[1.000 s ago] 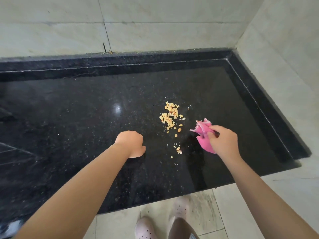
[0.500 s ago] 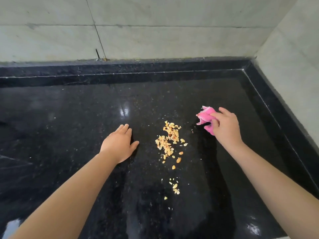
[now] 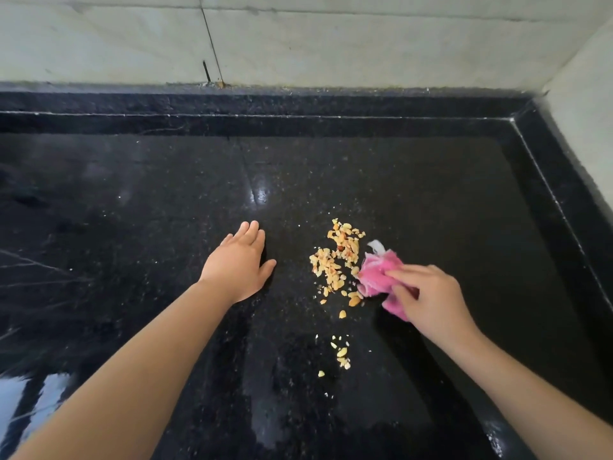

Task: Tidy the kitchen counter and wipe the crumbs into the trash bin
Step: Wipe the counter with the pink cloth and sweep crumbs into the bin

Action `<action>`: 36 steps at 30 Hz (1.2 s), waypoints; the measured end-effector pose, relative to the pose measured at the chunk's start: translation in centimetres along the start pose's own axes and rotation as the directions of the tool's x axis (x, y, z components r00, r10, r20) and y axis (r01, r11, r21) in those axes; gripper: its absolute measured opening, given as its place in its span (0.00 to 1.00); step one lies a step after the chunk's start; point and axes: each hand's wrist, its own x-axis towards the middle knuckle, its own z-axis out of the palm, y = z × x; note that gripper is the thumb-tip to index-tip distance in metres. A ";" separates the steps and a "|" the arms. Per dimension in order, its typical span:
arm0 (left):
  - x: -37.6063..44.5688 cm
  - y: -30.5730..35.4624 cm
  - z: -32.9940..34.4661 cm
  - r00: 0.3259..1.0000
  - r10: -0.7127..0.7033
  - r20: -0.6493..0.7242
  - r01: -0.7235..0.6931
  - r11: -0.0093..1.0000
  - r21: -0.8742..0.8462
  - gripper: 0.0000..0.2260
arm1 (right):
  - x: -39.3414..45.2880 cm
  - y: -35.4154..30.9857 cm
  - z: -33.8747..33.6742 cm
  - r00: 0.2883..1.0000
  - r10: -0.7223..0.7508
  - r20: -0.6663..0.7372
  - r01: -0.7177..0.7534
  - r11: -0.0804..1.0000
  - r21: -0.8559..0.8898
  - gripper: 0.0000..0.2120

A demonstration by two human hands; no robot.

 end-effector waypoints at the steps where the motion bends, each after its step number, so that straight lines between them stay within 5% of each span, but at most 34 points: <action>1: 0.1 -0.1 -0.1 1.000 0.003 0.006 -0.003 1.000 -0.006 0.27 | -0.4 -0.3 -0.8 0.999 0.010 -0.045 -0.008 0.999 0.036 0.14; 8: 0.1 0.0 -1.3 0.999 -0.014 0.035 0.015 1.000 -0.012 0.25 | 5.8 -2.2 -5.8 0.985 0.062 -0.160 -0.033 0.983 0.179 0.15; 17: 0.6 0.4 -1.7 0.997 -0.050 0.060 0.050 0.999 0.005 0.23 | 11.6 -2.2 0.5 0.999 -0.030 -0.016 0.027 0.980 -0.198 0.15; 26: 0.3 0.9 -0.7 0.997 -0.080 0.011 0.080 0.995 -0.064 0.23 | 3.4 -0.5 -0.3 0.921 -0.348 0.173 0.359 0.933 -0.035 0.12; 31: 0.1 0.9 -0.4 0.997 -0.072 0.014 0.073 0.996 -0.052 0.23 | 6.8 -2.6 -4.7 0.937 -0.348 0.041 0.350 0.935 -0.065 0.12; 36: 0.2 1.2 0.5 0.995 -0.101 0.021 0.102 0.992 -0.068 0.23 | 13.6 -4.9 -3.1 0.947 -0.293 0.133 0.318 0.916 -0.245 0.14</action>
